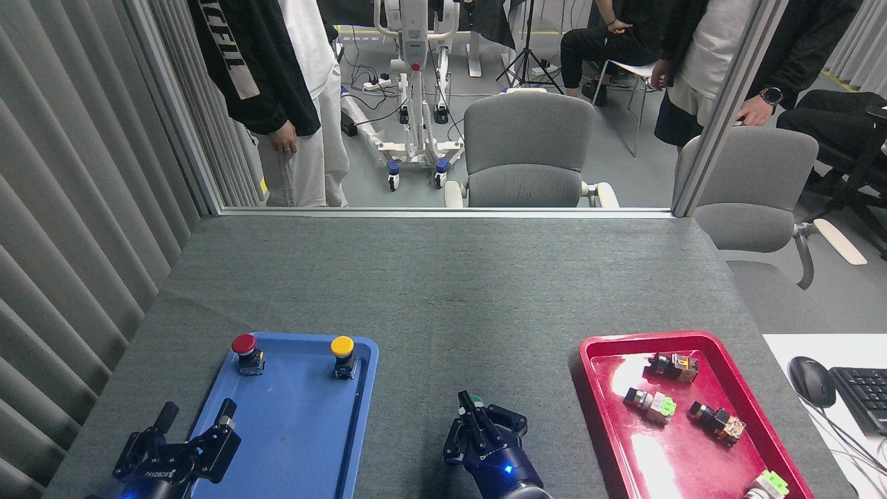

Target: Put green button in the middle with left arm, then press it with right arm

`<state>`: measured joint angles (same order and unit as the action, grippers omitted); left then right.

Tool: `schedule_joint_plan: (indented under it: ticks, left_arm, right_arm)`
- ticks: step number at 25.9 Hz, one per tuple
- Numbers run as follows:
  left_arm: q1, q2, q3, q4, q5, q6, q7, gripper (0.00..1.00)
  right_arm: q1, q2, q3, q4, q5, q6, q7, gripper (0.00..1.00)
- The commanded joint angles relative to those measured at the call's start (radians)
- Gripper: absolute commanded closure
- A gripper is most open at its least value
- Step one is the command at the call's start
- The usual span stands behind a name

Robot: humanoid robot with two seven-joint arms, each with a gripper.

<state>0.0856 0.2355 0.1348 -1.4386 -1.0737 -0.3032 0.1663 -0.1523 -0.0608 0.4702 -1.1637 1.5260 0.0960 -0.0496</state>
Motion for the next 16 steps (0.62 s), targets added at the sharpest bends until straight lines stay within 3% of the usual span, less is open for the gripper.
schedule_joint_plan:
  ticks: [1, 3, 4, 5, 6, 7, 8, 16]
  left_arm:
    - [-0.017, -0.008, -0.001, 0.004, 0.001, 0.0, 0.001, 0.01]
    - [-0.023, -0.008, -0.001, 0.004, 0.001, 0.0, 0.001, 0.01]
    - [-0.024, -0.008, 0.0, 0.004, 0.001, 0.0, -0.001, 0.01]
    - [-0.024, -0.008, 0.0, 0.004, 0.001, 0.0, 0.001, 0.01]
    - [-0.024, -0.007, 0.0, 0.004, 0.001, 0.0, 0.001, 0.01]
    - [-0.024, -0.007, -0.001, 0.004, 0.001, 0.0, 0.001, 0.01]
    - [-0.024, -0.007, -0.001, 0.004, 0.001, 0.0, 0.001, 0.01]
    - [-0.026, -0.01, -0.001, 0.003, 0.001, 0.0, 0.001, 0.01]
  right_arm:
    - [0.0, 0.004, -0.002, -0.002, -0.003, 0.004, 0.01, 0.91]
    - [0.0, 0.003, -0.012, -0.025, -0.007, 0.008, -0.01, 0.8]
    - [0.002, 0.001, -0.016, -0.048, -0.009, 0.01, -0.035, 0.63]
    - [0.002, 0.001, -0.019, -0.056, -0.01, 0.013, -0.055, 0.52]
    - [0.003, 0.003, -0.021, -0.076, -0.018, 0.03, -0.113, 0.26]
    - [0.003, 0.003, -0.021, -0.088, -0.027, 0.042, -0.151, 0.11]
    - [0.003, 0.004, -0.022, -0.096, -0.032, 0.053, -0.177, 0.02]
    - [0.053, -0.007, -0.108, -0.159, -0.035, 0.068, -0.19, 0.01]
